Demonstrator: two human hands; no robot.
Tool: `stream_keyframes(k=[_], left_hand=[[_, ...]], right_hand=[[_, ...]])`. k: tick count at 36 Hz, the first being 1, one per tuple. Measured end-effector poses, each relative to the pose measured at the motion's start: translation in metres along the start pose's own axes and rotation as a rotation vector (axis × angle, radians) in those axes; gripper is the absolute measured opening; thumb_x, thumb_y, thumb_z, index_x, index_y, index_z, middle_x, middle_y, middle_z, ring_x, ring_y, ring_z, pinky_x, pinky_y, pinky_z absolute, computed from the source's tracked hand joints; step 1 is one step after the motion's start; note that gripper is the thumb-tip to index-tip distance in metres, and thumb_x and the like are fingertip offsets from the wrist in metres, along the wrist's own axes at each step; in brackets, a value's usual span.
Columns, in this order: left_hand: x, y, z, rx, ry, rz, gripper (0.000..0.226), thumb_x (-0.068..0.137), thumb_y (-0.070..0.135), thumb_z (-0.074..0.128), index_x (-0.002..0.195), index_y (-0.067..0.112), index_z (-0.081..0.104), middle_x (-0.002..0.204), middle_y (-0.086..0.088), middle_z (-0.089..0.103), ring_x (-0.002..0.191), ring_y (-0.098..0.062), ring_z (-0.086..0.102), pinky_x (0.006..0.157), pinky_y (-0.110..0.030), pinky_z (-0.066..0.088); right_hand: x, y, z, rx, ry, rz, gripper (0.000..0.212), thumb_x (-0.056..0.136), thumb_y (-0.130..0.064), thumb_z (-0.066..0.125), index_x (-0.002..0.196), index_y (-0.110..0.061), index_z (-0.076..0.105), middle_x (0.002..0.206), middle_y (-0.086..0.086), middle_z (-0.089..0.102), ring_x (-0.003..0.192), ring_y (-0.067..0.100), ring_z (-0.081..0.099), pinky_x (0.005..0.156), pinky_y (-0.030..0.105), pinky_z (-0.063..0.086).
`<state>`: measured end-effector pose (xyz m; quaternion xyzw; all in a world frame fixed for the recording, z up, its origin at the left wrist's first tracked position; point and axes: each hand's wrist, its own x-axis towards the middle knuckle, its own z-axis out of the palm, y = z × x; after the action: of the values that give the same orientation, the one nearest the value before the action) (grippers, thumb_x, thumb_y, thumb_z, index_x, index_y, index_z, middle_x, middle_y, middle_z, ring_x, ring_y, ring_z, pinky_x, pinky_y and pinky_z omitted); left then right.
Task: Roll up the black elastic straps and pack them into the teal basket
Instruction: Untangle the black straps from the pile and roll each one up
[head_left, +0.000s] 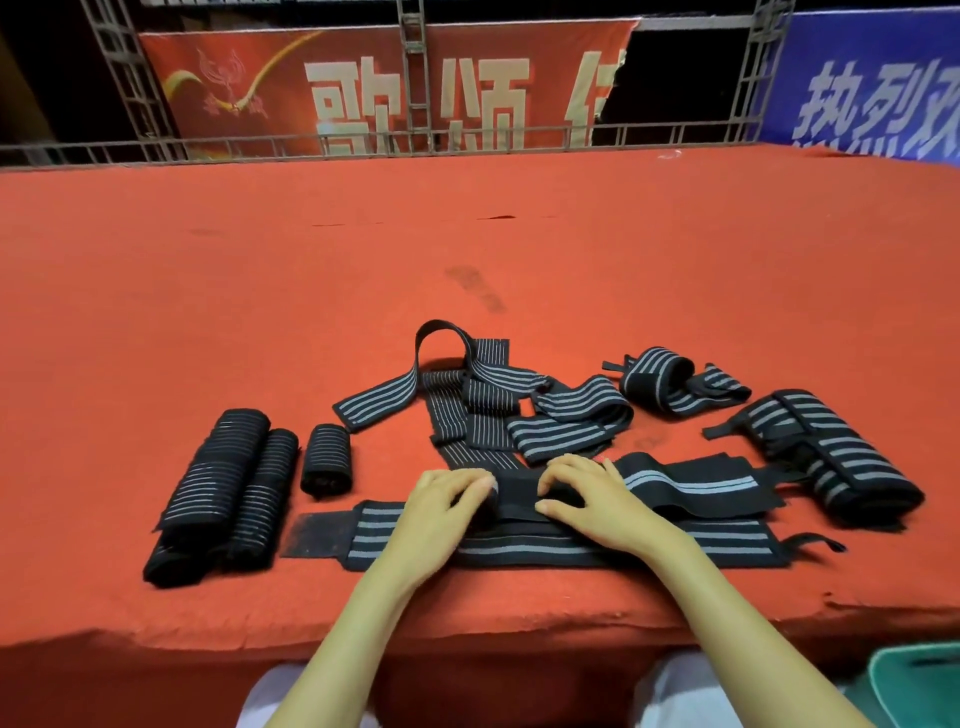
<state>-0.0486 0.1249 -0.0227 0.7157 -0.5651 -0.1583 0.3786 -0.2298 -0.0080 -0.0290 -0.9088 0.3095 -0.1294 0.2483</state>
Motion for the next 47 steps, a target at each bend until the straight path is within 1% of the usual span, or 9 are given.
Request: stream_keyframes(k=[4, 10, 15, 20, 23, 27, 35, 42, 47], left_hand=[[0.007, 0.002, 0.003, -0.133, 0.098, -0.142, 0.011, 0.088, 0.014, 0.064, 0.088, 0.024, 0.067, 0.092, 0.019, 0.063, 0.082, 0.015, 0.054, 0.072, -0.006, 0.035], [0.016, -0.004, 0.01, -0.095, 0.094, -0.4, 0.046, 0.076, 0.036, 0.076, 0.106, 0.021, 0.045, 0.111, -0.002, 0.054, 0.107, -0.023, 0.052, 0.094, -0.038, 0.042], [0.014, 0.005, 0.017, -0.081, 0.096, -0.409, 0.051, 0.081, 0.036, 0.07, 0.116, 0.015, 0.039, 0.114, -0.005, 0.061, 0.107, -0.026, 0.056, 0.082, -0.033, 0.041], [0.012, 0.012, 0.013, -0.232, 0.123, -0.367, 0.056, 0.079, 0.026, 0.072, 0.119, 0.014, 0.035, 0.101, -0.007, 0.064, 0.093, -0.021, 0.061, 0.083, -0.038, 0.048], [0.006, 0.012, -0.004, -0.444, 0.187, -0.421, 0.054, 0.08, 0.02, 0.073, 0.119, 0.014, 0.036, 0.09, 0.003, 0.06, 0.078, -0.009, 0.058, 0.066, -0.026, 0.044], [-0.006, -0.008, -0.027, -0.56, 0.272, -0.497, 0.052, 0.079, 0.02, 0.075, 0.116, 0.017, 0.039, 0.097, 0.0, 0.062, 0.082, -0.01, 0.059, 0.067, -0.027, 0.043], [-0.033, -0.042, -0.045, -0.322, 0.4, -0.488, 0.05, 0.079, 0.02, 0.076, 0.114, 0.013, 0.041, 0.096, 0.0, 0.061, 0.1, -0.024, 0.059, 0.08, -0.031, 0.039], [-0.032, -0.021, -0.019, 0.036, 0.524, -0.281, 0.043, 0.075, 0.013, 0.074, 0.108, 0.008, 0.047, 0.107, -0.008, 0.053, 0.101, -0.028, 0.051, 0.079, -0.031, 0.035], [-0.029, -0.02, -0.011, 0.232, 0.496, -0.103, 0.03, 0.074, 0.012, 0.074, 0.095, 0.008, 0.053, 0.097, -0.005, 0.051, 0.093, -0.027, 0.047, 0.073, -0.036, 0.042]], right_hand=[[-0.005, 0.004, 0.003, 0.038, 0.013, -0.013, 0.012, 0.088, -0.045, 0.06, 0.095, -0.04, 0.053, 0.123, -0.02, 0.043, 0.123, 0.0, 0.035, 0.114, 0.046, 0.012], [-0.006, 0.005, 0.003, 0.03, 0.001, -0.021, 0.024, 0.08, -0.055, 0.065, 0.095, -0.041, 0.052, 0.123, -0.02, 0.039, 0.12, -0.002, 0.03, 0.114, 0.047, 0.013], [-0.004, 0.001, -0.001, 0.013, -0.053, 0.025, 0.035, 0.079, -0.054, 0.067, 0.099, -0.028, 0.053, 0.134, -0.014, 0.039, 0.144, 0.013, 0.009, 0.115, 0.055, -0.002], [0.005, -0.008, -0.009, -0.048, -0.091, 0.051, 0.042, 0.072, -0.06, 0.071, 0.091, -0.029, 0.051, 0.107, -0.013, 0.043, 0.114, 0.01, 0.033, 0.113, 0.056, 0.007], [0.01, -0.013, -0.009, -0.054, -0.072, 0.009, 0.044, 0.068, -0.064, 0.071, 0.092, -0.033, 0.052, 0.108, -0.016, 0.043, 0.11, 0.007, 0.031, 0.112, 0.053, 0.014], [0.014, -0.031, -0.002, -0.024, -0.121, -0.073, 0.041, 0.071, -0.061, 0.071, 0.101, -0.038, 0.055, 0.117, -0.017, 0.043, 0.113, 0.005, 0.031, 0.111, 0.049, 0.018], [0.017, -0.048, 0.027, 0.042, -0.198, -0.096, 0.048, 0.073, -0.063, 0.067, 0.115, -0.043, 0.054, 0.124, -0.014, 0.043, 0.118, 0.009, 0.036, 0.107, 0.039, 0.032], [0.009, -0.04, 0.036, 0.046, -0.094, -0.128, 0.058, 0.065, -0.074, 0.058, 0.113, -0.042, 0.056, 0.12, -0.015, 0.044, 0.115, 0.008, 0.036, 0.108, 0.037, 0.029], [0.004, -0.033, 0.033, 0.043, -0.07, -0.161, 0.048, 0.073, -0.057, 0.072, 0.115, -0.039, 0.058, 0.126, -0.016, 0.043, 0.119, 0.006, 0.035, 0.107, 0.028, 0.025]])
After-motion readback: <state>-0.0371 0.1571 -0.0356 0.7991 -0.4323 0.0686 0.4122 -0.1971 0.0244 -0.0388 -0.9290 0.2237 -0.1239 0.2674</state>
